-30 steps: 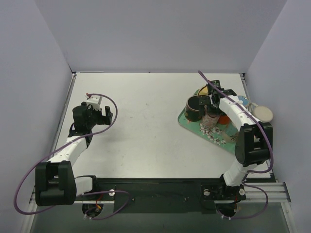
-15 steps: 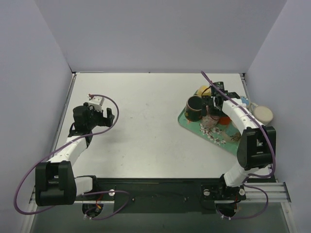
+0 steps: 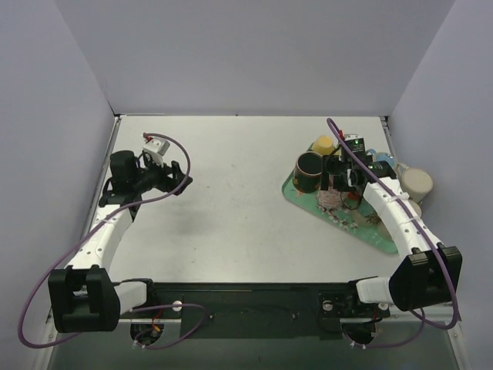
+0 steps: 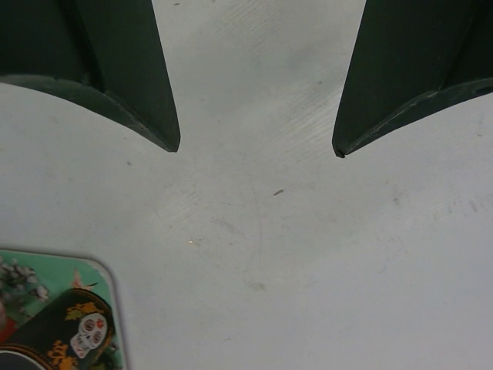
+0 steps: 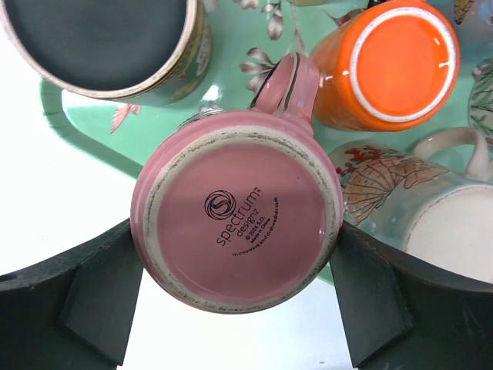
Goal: Turn the mug right side up
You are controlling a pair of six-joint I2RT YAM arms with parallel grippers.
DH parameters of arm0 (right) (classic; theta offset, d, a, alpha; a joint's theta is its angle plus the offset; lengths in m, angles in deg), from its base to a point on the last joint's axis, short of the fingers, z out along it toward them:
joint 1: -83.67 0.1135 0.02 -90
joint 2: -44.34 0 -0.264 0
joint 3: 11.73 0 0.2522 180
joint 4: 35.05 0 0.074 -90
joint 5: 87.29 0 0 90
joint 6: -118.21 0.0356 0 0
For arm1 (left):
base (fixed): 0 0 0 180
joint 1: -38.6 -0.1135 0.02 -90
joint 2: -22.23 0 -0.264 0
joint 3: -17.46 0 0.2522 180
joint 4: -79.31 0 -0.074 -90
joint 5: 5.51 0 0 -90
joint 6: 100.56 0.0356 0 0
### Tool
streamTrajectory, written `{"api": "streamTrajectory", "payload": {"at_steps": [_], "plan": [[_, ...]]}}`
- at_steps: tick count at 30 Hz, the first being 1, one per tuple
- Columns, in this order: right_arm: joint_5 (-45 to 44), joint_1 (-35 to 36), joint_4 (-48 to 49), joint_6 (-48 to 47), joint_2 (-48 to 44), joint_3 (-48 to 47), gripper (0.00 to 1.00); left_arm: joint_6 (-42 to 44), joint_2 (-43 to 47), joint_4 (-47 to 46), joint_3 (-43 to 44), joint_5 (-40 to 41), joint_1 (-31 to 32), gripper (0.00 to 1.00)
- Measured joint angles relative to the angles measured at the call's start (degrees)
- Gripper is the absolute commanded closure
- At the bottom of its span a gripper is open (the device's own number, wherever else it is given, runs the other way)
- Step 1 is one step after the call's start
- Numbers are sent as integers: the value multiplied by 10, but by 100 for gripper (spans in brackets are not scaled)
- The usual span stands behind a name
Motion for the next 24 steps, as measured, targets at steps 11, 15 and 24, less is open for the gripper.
{"api": "streamTrajectory", "payload": {"at_steps": [11,15,24], "plan": [[39,66,-25,25,-62,-8,100,-100,16,80,80,-151,59,11],[58,102,-21,49,-78,-38,100,-185,16,34,87,-181,110,12],[82,175,35,120,-124,-79,100,-412,-28,-165,84,-212,205,17]]}}
